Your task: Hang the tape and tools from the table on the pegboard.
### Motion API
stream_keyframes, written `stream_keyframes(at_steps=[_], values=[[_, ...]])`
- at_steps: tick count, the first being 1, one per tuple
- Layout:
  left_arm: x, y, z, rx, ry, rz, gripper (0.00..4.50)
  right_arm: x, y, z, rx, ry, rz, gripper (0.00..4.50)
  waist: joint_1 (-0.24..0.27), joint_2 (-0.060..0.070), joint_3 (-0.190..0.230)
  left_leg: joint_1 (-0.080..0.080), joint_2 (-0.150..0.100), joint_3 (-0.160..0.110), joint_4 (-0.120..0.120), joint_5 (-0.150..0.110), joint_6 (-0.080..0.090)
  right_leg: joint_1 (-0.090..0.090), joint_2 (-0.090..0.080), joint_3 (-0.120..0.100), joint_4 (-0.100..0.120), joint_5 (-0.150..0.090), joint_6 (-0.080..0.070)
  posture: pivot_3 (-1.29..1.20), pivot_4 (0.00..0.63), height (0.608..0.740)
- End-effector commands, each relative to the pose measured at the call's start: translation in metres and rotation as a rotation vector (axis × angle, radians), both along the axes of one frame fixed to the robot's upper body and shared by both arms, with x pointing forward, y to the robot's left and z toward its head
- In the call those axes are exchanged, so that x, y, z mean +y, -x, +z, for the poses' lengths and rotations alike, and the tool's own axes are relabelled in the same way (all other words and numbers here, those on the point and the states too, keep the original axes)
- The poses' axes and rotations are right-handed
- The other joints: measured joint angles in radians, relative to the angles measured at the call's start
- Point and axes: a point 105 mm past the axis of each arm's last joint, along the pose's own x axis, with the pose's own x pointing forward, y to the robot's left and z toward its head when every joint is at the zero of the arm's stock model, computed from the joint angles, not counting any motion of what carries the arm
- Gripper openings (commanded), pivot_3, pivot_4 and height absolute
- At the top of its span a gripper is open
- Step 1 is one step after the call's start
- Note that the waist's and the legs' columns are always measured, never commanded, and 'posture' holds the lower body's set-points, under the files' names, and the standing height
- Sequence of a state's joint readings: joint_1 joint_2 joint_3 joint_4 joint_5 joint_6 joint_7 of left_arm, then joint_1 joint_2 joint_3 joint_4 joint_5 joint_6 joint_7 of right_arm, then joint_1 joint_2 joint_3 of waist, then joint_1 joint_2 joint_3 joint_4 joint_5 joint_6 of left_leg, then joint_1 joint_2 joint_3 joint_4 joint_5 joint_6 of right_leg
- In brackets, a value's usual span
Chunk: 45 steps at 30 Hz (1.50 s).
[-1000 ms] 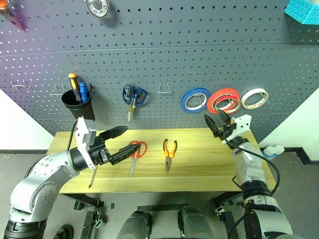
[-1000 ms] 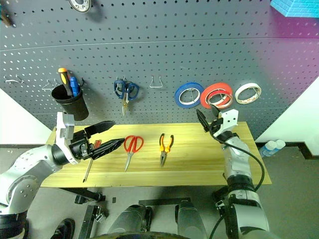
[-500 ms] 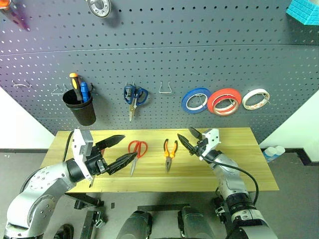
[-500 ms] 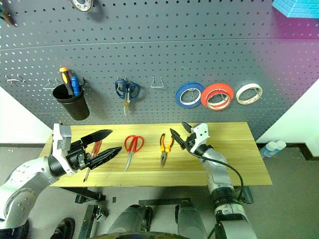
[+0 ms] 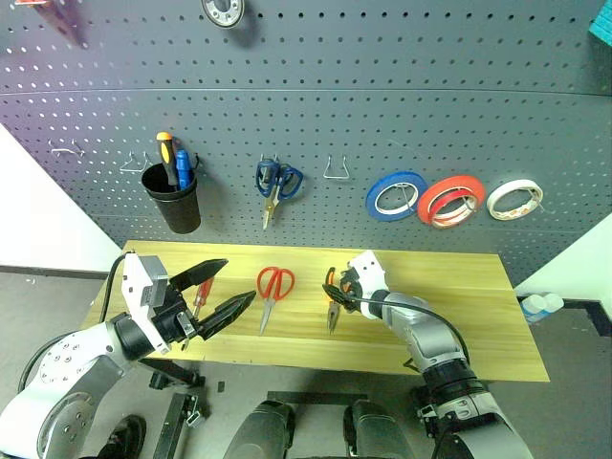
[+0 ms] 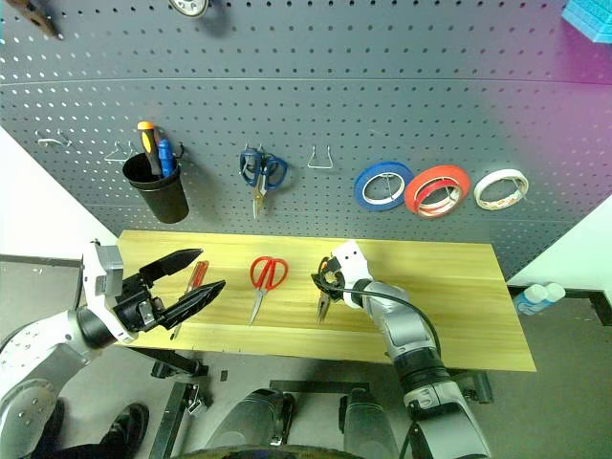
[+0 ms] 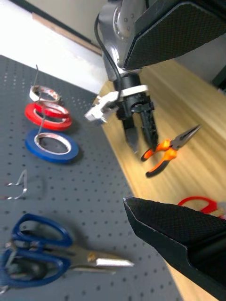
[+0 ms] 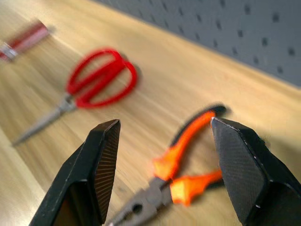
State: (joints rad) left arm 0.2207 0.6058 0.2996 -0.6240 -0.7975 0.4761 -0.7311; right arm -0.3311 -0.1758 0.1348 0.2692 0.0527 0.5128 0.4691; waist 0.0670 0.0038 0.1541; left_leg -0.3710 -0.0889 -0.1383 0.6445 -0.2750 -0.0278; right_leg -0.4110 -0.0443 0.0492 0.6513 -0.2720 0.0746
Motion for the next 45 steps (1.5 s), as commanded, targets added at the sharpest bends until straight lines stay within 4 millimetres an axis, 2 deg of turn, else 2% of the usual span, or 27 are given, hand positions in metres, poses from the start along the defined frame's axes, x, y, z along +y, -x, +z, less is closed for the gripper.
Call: stream_keyframes(at_steps=[1,8,13,20,23,26,28,29,33,40,45], values=[[-0.006,0.001,0.012,-0.044,0.007,-0.009,4.5,0.003,-0.004,0.02,0.01,0.01,-0.045,3.2,0.001,0.0,0.0,-0.003,0.0,0.0,0.0,0.0,0.0,-0.003,0.0,0.0,0.0,0.0,0.0,0.19,0.131,0.74],[-0.003,0.0,0.011,-0.034,0.004,-0.016,4.5,0.017,0.005,0.029,0.174,-0.089,-0.132,3.2,-0.003,-0.001,0.001,-0.003,0.0,0.0,0.0,0.0,0.0,-0.003,0.0,0.0,-0.001,0.0,0.0,0.18,0.152,0.74],[-0.001,0.003,0.01,-0.026,-0.001,-0.018,4.5,0.019,0.01,0.016,0.333,-0.138,-0.242,3.2,-0.002,-0.001,0.002,-0.003,0.0,-0.001,-0.001,0.0,0.0,-0.003,0.0,-0.001,-0.002,-0.001,-0.002,0.18,0.165,0.74],[0.006,0.008,0.004,-0.006,-0.013,-0.016,4.5,0.019,0.001,0.009,0.36,-0.111,-0.345,3.2,-0.006,-0.001,0.012,-0.003,0.0,-0.001,-0.002,0.0,0.001,-0.003,-0.001,-0.001,-0.004,-0.002,-0.003,0.19,0.18,0.74],[0.012,0.011,-0.003,0.007,-0.016,-0.01,4.5,0.03,-0.002,0.013,0.363,-0.148,-0.322,3.2,-0.008,-0.001,0.016,-0.003,0.0,-0.001,-0.003,0.0,0.001,-0.003,0.0,-0.001,-0.004,-0.002,-0.003,0.2,0.183,0.74],[0.016,0.013,-0.008,0.013,-0.015,-0.007,4.5,0.033,-0.005,0.014,0.356,-0.15,-0.321,3.73,-0.007,-0.002,0.017,-0.003,0.0,-0.001,-0.007,0.0,0.001,-0.005,-0.001,-0.001,-0.004,-0.002,-0.002,0.2,0.186,0.74],[0.018,0.015,-0.011,0.019,-0.012,-0.007,4.5,0.031,-0.006,0.01,0.362,-0.138,-0.34,4.4,-0.006,-0.003,0.017,-0.003,0.0,-0.001,-0.01,0.0,0.0,-0.006,-0.001,-0.001,-0.005,-0.001,-0.002,0.2,0.187,0.74],[0.018,0.016,-0.012,0.021,-0.012,-0.007,4.5,0.031,-0.006,0.01,0.362,-0.138,-0.342,4.46,-0.004,-0.003,0.017,-0.003,0.0,-0.001,-0.012,0.0,0.0,-0.007,-0.001,-0.001,-0.005,0.0,0.0,0.2,0.189,0.74],[0.018,0.017,-0.014,0.017,-0.013,-0.009,4.5,0.033,-0.007,0.009,0.339,-0.104,-0.336,4.46,-0.004,-0.005,0.021,-0.006,0.0,-0.001,-0.015,0.0,0.0,-0.012,-0.002,-0.001,-0.005,0.0,0.0,0.2,0.193,0.74],[0.009,0.018,-0.004,0.005,-0.016,-0.016,4.5,0.02,-0.014,0.007,0.299,-0.008,-0.444,4.46,-0.005,-0.006,0.025,-0.007,0.0,0.0,-0.015,0.0,0.0,-0.013,-0.002,-0.001,-0.005,-0.001,-0.001,0.2,0.196,0.74],[0.005,0.018,0.003,0.002,-0.017,-0.017,4.5,0.03,-0.012,0.005,0.344,-0.043,-0.466,4.46,-0.006,-0.006,0.026,-0.007,0.0,-0.001,-0.016,0.0,0.0,-0.014,-0.002,-0.001,-0.005,-0.001,-0.001,0.21,0.2,0.74]])
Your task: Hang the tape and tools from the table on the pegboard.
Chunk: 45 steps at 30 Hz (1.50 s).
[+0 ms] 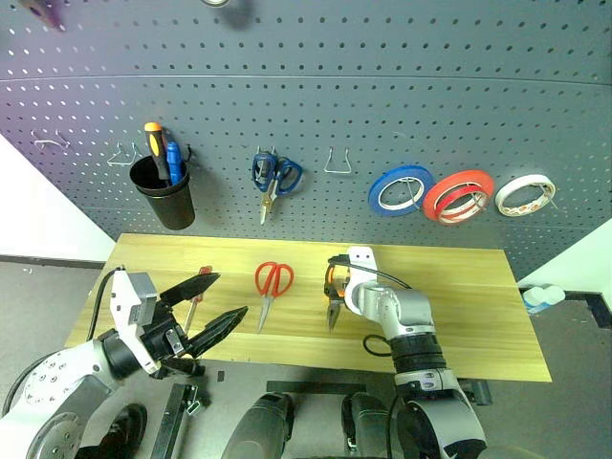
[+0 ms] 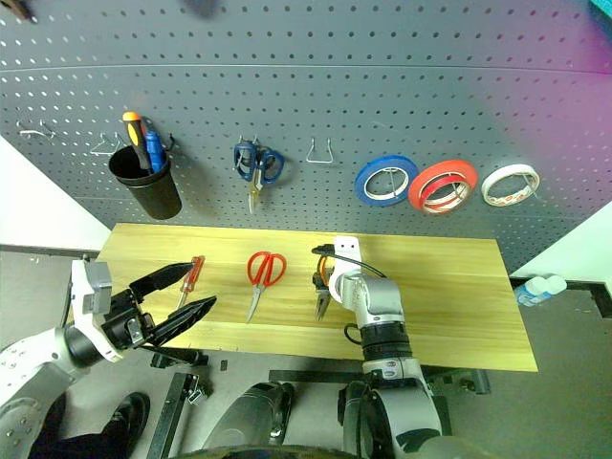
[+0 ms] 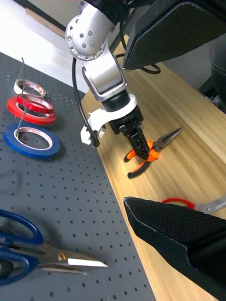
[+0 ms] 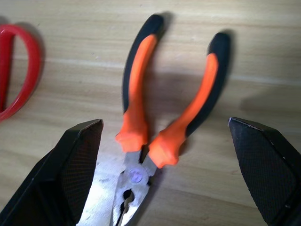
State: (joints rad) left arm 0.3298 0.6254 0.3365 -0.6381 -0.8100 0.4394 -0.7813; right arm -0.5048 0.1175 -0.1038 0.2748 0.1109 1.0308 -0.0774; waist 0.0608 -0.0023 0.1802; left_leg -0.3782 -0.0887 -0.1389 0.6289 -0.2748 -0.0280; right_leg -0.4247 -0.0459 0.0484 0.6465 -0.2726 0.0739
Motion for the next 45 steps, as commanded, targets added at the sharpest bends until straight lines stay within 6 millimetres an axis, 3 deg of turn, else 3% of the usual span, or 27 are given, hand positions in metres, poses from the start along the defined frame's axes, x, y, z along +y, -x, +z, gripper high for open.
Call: stream_keyframes(at_steps=[1,10,27,31,36,45], values=[[-0.003,0.001,0.013,-0.035,-0.005,-0.01,4.5,0.014,-0.004,0.008,-0.008,-0.041,-0.012,4.46,0.0,0.0,0.0,0.0,0.0,0.0,0.0,0.0,0.0,0.0,0.0,0.0,0.0,0.0,0.0,0.21,0.201,0.74],[-0.004,-0.002,0.018,-0.028,-0.007,-0.007,4.5,0.019,-0.008,0.001,0.01,-0.018,-0.022,4.46,-0.001,0.0,0.006,0.0,0.0,0.0,0.0,0.0,0.0,0.0,0.0,0.0,0.0,0.0,0.0,0.22,0.209,0.74],[0.01,0.008,0.002,-0.005,-0.012,0.005,4.5,0.033,-0.009,-0.008,0.013,0.002,0.01,4.46,0.001,-0.005,0.011,0.0,0.0,0.0,0.0,0.0,0.0,0.0,0.0,0.0,0.0,-0.002,-0.003,0.25,0.212,0.74],[0.006,0.009,0.004,-0.01,-0.011,0.001,4.5,0.032,-0.006,-0.012,0.015,0.029,0.023,3.62,0.001,-0.005,0.011,0.0,0.0,0.0,0.0,0.0,0.0,0.0,0.0,0.0,0.0,-0.002,-0.003,0.24,0.211,0.74],[0.002,0.007,0.009,-0.018,-0.012,-0.001,4.5,0.035,-0.003,-0.016,0.015,0.049,0.063,2.08,0.001,-0.006,0.011,0.0,0.0,0.0,-0.001,0.0,0.0,0.0,0.0,0.0,-0.001,-0.002,-0.003,0.25,0.21,0.74],[-0.002,0.004,0.021,-0.027,-0.011,0.009,4.5,0.028,-0.008,-0.017,-0.026,0.112,0.09,2.05,0.001,-0.006,0.012,0.0,0.0,-0.001,-0.001,0.0,0.0,0.0,0.0,0.0,0.0,-0.002,-0.003,0.25,0.209,0.74]])
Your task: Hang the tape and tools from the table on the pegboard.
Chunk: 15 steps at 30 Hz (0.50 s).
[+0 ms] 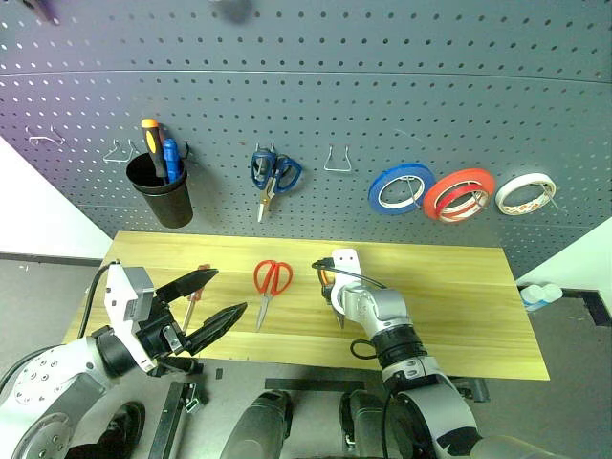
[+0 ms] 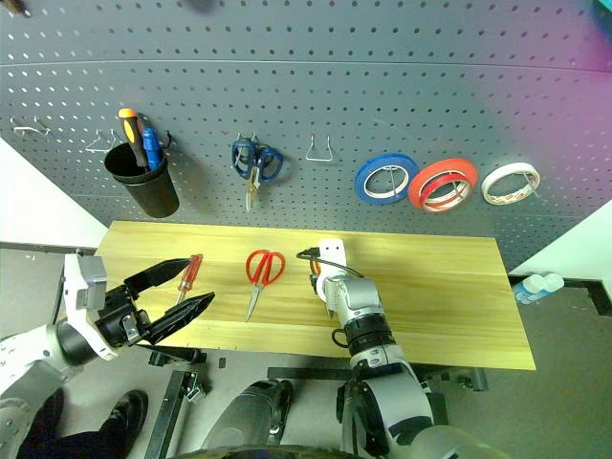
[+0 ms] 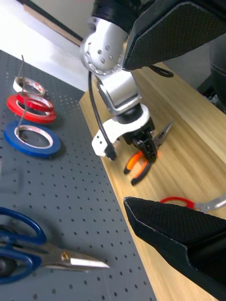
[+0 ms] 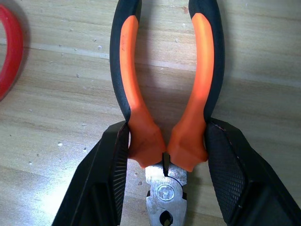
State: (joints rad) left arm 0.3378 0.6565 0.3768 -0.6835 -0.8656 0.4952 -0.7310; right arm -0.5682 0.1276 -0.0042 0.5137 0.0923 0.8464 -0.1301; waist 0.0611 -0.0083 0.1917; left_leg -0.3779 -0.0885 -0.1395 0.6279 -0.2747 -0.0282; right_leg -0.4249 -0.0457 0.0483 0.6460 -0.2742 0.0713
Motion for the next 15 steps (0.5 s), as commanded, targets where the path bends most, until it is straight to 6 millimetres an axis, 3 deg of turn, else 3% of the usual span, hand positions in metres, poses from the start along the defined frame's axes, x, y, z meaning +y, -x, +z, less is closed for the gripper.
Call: stream_keyframes(at_steps=[1,15], values=[[-0.004,0.002,0.013,-0.042,-0.001,-0.009,4.5,0.008,-0.001,0.0,-0.006,0.009,0.034,2.05,0.001,0.0,0.0,0.0,0.0,0.0,0.0,0.0,0.0,0.0,0.0,0.0,0.0,0.0,0.0,0.25,0.206,0.74],[0.01,0.005,-0.004,-0.017,0.002,-0.001,4.5,-0.005,-0.009,-0.002,-0.027,0.011,0.028,2.05,0.003,0.0,0.006,0.0,0.0,0.0,-0.001,0.001,-0.001,0.0,0.0,0.0,-0.001,0.0,-0.001,0.25,0.213,0.74]])
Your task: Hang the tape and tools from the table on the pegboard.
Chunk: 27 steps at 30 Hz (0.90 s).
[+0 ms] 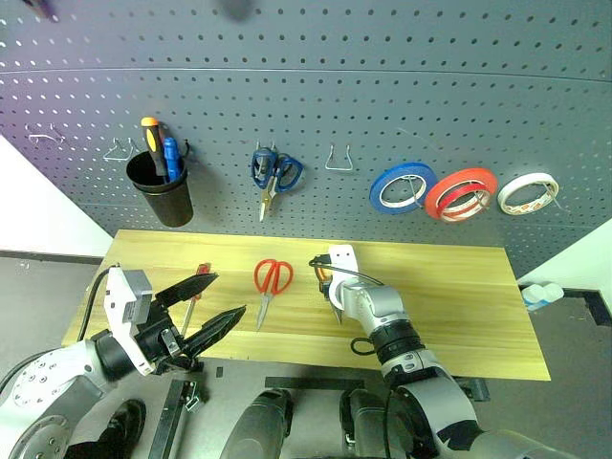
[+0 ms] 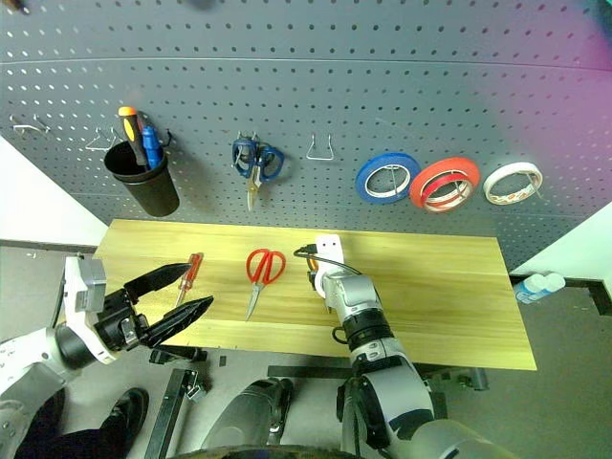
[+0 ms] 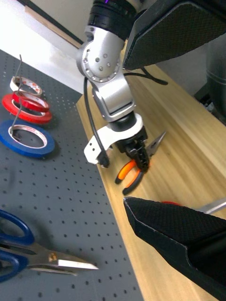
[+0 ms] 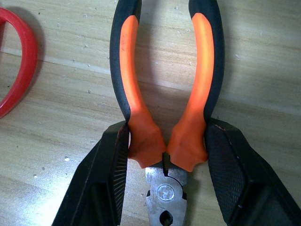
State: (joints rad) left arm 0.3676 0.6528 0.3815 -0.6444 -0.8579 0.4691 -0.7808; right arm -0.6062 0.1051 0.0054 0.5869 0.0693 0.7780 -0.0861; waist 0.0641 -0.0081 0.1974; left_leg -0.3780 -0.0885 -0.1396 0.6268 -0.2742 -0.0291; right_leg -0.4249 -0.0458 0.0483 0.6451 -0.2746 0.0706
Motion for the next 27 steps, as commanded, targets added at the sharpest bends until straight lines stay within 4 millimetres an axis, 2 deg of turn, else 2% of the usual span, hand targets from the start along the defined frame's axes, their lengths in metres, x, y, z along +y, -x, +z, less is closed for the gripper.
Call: stream_keyframes(at_steps=[1,7,12,20,23,24,27], values=[[0.004,0.001,0.003,-0.042,-0.008,0.006,4.5,-0.002,0.0,-0.003,0.009,-0.027,-0.008,2.05,0.0,0.0,0.0,0.0,0.0,0.0,0.0,0.0,0.0,0.0,0.0,0.0,0.0,0.0,0.0,0.25,0.213,0.74],[-0.004,-0.001,0.008,-0.055,-0.009,0.0,4.5,-0.008,-0.003,0.001,0.004,-0.064,-0.039,2.05,0.0,0.0,0.004,0.0,0.0,0.0,0.0,0.0,0.0,0.0,0.0,0.0,0.0,0.0,0.0,0.24,0.211,0.74],[-0.012,-0.006,0.017,-0.07,-0.005,-0.005,4.5,-0.002,-0.003,0.016,-0.036,-0.208,0.033,2.05,0.0,0.0,0.006,-0.002,0.0,0.0,0.0,0.0,0.0,-0.001,0.0,0.0,-0.001,0.002,0.003,0.23,0.208,0.74],[-0.017,-0.018,0.023,-0.073,0.008,-0.016,4.5,-0.02,0.013,0.029,-0.059,-0.279,0.168,2.05,-0.003,0.0,0.006,-0.013,0.0,-0.001,0.0,0.0,-0.001,-0.012,0.0,-0.001,-0.001,0.002,0.003,0.18,0.2,0.74],[-0.017,-0.021,0.023,-0.074,0.007,-0.024,4.5,-0.021,0.015,0.039,-0.102,-0.313,0.237,2.05,-0.004,0.0,0.006,-0.013,0.0,-0.001,0.001,0.0,-0.001,-0.012,0.0,-0.001,0.0,0.002,0.003,0.16,0.197,0.74],[-0.017,-0.021,0.022,-0.075,0.003,-0.029,4.5,-0.017,0.019,0.047,-0.126,-0.364,0.309,2.05,-0.003,0.0,0.007,-0.013,0.0,-0.001,0.001,0.0,-0.001,-0.012,0.0,-0.001,0.0,0.002,0.003,0.16,0.196,0.74],[-0.013,-0.022,0.02,-0.074,0.006,-0.03,4.5,-0.021,0.021,0.063,-0.193,-0.425,0.364,2.05,-0.005,-0.001,0.007,-0.013,0.0,-0.001,0.001,0.0,0.0,-0.012,0.0,-0.001,-0.001,0.002,0.003,0.14,0.192,0.74]])
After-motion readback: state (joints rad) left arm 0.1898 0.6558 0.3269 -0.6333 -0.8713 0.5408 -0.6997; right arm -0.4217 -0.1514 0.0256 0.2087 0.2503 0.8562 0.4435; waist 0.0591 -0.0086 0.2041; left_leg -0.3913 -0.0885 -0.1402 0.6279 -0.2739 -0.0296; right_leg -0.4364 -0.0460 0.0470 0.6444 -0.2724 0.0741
